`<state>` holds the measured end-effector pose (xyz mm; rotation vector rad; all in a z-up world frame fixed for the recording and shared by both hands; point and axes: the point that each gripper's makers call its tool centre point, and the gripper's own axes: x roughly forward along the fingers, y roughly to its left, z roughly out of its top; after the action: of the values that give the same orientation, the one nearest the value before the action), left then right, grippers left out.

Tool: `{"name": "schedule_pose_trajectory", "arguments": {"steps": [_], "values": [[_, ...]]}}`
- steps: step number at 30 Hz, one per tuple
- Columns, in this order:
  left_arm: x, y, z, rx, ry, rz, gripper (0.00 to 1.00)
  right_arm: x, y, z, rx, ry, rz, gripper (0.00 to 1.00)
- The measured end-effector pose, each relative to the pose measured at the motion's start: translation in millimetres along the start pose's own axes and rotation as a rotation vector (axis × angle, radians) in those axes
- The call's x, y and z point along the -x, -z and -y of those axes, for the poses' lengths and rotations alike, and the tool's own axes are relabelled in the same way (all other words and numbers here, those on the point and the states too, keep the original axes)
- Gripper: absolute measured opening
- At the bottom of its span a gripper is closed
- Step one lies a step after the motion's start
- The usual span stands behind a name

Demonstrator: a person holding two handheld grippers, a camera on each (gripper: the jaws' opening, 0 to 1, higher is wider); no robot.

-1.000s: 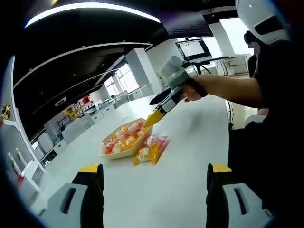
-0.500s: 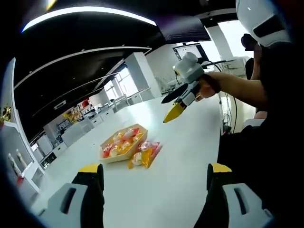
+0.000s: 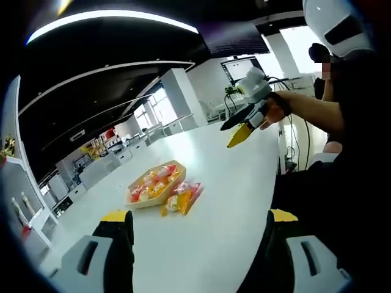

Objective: Pick up the marshmallows scattered on the table and place them into the bowl on the table

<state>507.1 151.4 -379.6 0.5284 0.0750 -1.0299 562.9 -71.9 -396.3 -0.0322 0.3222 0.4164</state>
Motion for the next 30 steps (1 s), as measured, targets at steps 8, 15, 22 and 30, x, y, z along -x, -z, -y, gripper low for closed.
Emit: {"name": "schedule_pose_trajectory", "arguments": {"steps": [8,15,22,30], "values": [[-8,-6.5,4.1,0.021,0.036,0.026,0.89,9,-17.1,-26,-0.078,-0.149,0.072,0.97],[-18,-3.6,-5.7,0.019,0.041,0.031,0.87,5,-7.0,-27,-0.001,-0.125,0.02,0.97],[-37,-11.7,-13.9,0.132,0.12,0.094,0.87,5,-7.6,-34,-0.04,-0.161,0.033,0.97],[-63,4.5,-24.7,0.147,0.121,0.066,0.87,10,-7.8,-29,-0.036,-0.14,0.031,0.97]]}}
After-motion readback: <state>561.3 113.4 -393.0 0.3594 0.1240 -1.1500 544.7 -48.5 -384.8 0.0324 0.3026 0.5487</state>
